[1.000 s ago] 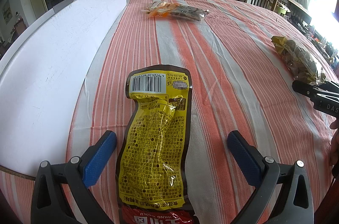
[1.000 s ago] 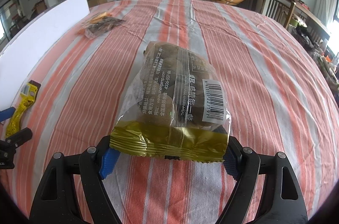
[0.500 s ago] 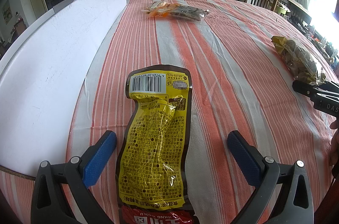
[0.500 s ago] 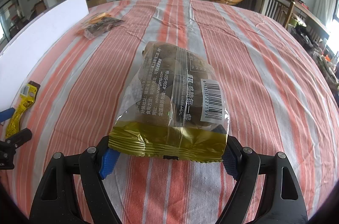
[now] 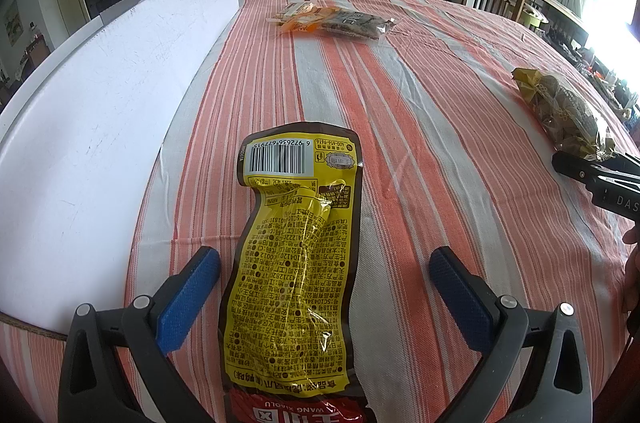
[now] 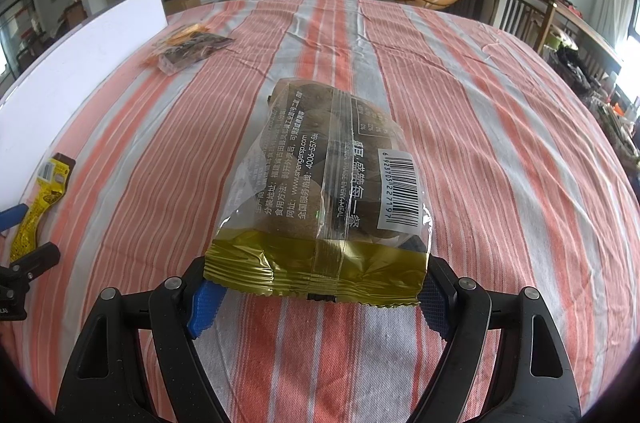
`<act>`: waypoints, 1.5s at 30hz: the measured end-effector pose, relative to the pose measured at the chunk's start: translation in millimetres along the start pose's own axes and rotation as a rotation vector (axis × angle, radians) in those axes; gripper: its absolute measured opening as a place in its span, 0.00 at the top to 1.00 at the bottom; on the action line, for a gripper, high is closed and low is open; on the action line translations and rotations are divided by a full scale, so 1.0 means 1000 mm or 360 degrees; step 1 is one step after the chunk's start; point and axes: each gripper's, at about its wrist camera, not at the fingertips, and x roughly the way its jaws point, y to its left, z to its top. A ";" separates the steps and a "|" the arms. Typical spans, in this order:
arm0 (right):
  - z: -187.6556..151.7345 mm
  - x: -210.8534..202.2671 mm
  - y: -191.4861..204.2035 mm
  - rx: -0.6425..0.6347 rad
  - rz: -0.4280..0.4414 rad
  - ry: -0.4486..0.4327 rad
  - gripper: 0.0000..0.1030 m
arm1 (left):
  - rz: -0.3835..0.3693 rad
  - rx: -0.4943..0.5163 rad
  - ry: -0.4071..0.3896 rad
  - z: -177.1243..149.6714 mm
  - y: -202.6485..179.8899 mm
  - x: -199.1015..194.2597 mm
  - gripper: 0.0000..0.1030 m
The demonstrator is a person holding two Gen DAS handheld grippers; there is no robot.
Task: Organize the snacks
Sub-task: 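Hold the biscuit bag in the right gripper on the table, then close the left gripper on the yellow packet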
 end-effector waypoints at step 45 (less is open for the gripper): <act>0.000 -0.004 -0.009 0.0037 0.0067 -0.0014 0.18 | -0.0106 -0.0175 0.0135 -0.003 0.025 -0.021 0.62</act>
